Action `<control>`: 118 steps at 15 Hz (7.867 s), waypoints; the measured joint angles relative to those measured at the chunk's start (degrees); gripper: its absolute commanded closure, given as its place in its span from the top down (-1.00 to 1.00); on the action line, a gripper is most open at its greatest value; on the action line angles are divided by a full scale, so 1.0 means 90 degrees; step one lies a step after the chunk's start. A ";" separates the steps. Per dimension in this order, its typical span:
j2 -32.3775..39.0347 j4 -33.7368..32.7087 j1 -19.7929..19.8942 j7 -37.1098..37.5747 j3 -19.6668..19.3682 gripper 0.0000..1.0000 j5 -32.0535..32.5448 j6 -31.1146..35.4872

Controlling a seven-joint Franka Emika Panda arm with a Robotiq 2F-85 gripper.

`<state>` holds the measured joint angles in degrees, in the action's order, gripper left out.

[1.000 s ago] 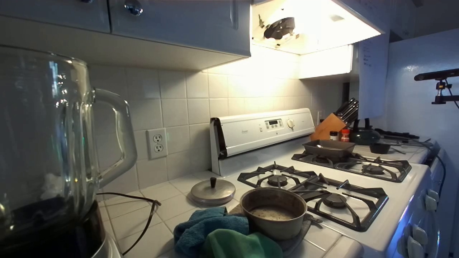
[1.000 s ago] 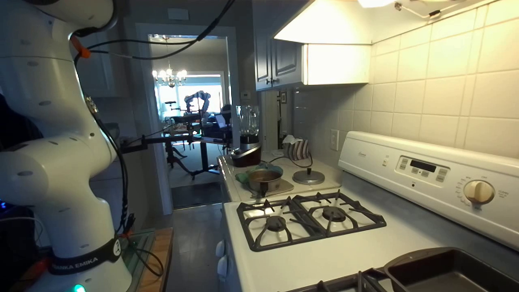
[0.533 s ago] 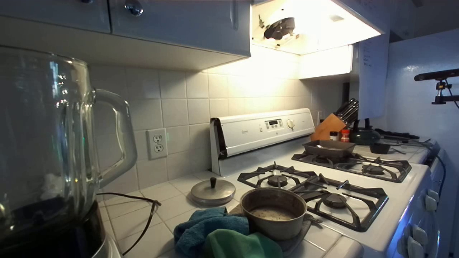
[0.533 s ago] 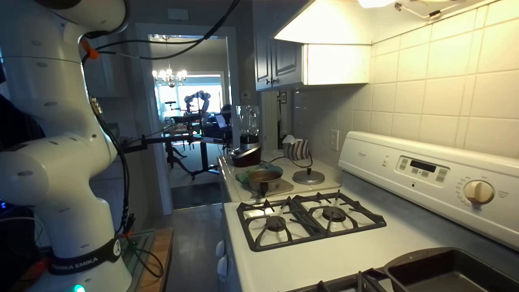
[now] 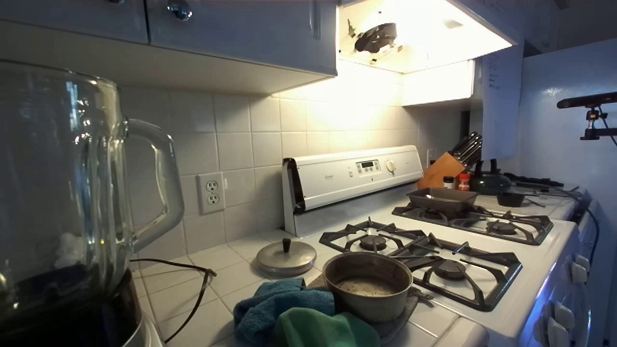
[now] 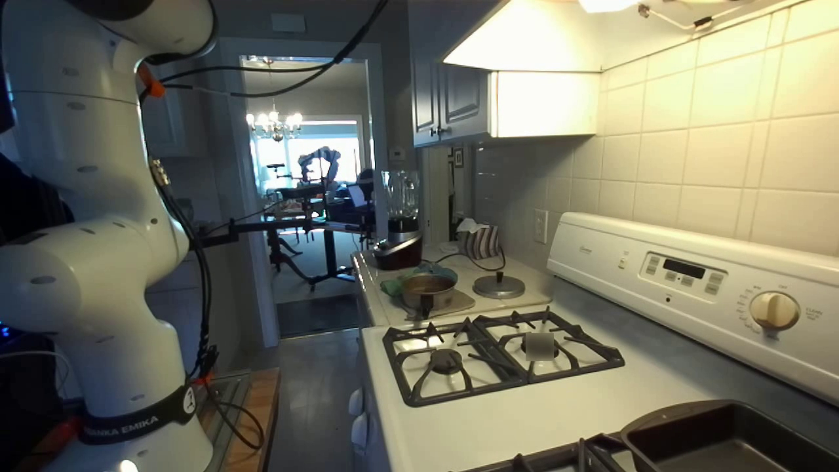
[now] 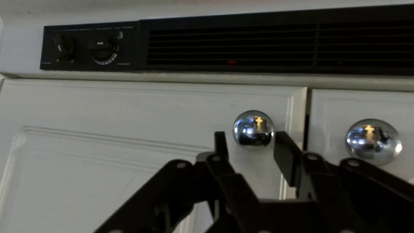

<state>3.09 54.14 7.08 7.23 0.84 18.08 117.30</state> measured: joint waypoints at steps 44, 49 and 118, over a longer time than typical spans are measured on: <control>0.0643 -0.1232 -0.0140 -0.0572 0.0013 1.00 0.0056 -0.1082; 0.0657 -0.1236 -0.0140 -0.0661 0.0025 0.64 -0.0061 -0.0996; 0.0905 -0.1365 0.0062 -0.0401 -0.0153 1.00 -0.0086 -0.0863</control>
<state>11.24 41.85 7.64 3.62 -0.54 17.30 109.53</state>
